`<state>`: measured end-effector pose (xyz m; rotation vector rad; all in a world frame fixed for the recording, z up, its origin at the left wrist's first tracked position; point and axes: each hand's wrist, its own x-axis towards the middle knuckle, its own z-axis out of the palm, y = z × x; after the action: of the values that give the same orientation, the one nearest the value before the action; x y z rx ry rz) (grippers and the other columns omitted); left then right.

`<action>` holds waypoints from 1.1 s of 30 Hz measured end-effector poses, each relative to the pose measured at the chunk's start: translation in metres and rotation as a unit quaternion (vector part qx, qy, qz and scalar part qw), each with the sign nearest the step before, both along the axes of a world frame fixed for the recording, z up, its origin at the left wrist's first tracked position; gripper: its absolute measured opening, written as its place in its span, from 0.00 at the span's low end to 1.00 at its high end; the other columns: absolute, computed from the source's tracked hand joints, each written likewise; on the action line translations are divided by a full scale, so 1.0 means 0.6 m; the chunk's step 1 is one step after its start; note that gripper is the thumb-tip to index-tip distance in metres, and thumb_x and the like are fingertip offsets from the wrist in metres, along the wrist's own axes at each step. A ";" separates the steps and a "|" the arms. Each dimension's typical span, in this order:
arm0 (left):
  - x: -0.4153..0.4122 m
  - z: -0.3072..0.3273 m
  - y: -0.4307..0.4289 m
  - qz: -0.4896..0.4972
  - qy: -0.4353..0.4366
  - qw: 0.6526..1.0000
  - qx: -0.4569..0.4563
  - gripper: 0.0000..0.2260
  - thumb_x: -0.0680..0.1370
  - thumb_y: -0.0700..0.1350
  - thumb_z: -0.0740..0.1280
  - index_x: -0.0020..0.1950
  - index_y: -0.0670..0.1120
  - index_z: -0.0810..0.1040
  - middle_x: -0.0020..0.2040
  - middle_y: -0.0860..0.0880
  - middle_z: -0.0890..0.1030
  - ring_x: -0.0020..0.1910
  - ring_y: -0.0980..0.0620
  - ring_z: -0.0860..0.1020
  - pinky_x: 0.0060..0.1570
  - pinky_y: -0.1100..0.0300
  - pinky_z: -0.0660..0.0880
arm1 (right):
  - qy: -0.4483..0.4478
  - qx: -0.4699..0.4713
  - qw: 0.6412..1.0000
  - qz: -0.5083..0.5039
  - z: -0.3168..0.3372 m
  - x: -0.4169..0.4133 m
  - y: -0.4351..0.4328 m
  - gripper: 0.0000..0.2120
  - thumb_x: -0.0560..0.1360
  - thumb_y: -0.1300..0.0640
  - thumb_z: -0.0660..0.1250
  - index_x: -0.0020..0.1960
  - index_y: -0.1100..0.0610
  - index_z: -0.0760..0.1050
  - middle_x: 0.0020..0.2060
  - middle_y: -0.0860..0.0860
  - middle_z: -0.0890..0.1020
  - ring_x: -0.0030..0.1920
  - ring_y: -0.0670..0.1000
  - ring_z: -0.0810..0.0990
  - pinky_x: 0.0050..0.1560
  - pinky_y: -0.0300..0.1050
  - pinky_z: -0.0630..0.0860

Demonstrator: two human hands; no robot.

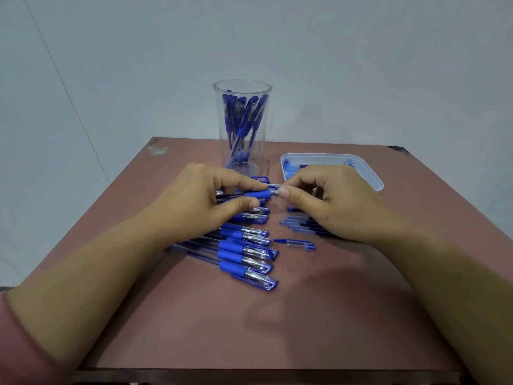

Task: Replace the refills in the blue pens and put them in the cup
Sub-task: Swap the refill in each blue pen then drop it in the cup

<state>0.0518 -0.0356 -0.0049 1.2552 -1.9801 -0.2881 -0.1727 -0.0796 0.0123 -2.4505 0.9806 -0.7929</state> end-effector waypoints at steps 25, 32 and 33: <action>-0.003 0.004 0.000 -0.002 -0.006 1.000 -0.020 0.12 0.71 0.54 0.72 0.53 0.65 0.80 0.44 0.70 0.81 0.43 0.66 0.81 0.44 0.73 0.72 | -0.034 0.042 0.999 -0.003 -0.007 0.006 -0.002 0.04 0.74 0.46 0.69 0.43 0.44 0.80 0.35 0.47 0.82 0.35 0.48 0.78 0.39 0.46 0.76; -0.002 0.006 0.000 0.001 -0.007 0.999 -0.031 0.12 0.70 0.55 0.71 0.52 0.67 0.79 0.40 0.71 0.80 0.42 0.68 0.80 0.42 0.75 0.70 | -0.039 0.072 0.997 0.002 -0.005 0.004 -0.001 0.07 0.71 0.45 0.72 0.47 0.44 0.80 0.33 0.38 0.80 0.32 0.41 0.75 0.36 0.34 0.73; -0.001 0.005 0.000 0.001 -0.006 0.999 -0.032 0.12 0.70 0.55 0.71 0.52 0.66 0.79 0.40 0.71 0.80 0.42 0.68 0.80 0.42 0.76 0.69 | -0.035 0.072 0.997 -0.002 -0.006 0.005 -0.002 0.06 0.72 0.44 0.70 0.46 0.44 0.80 0.34 0.41 0.81 0.32 0.43 0.76 0.37 0.38 0.74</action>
<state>0.0511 -0.0358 -0.0017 1.2198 -1.9833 -0.2142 -0.1699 -0.0809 0.0086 -2.2852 0.9811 -0.7754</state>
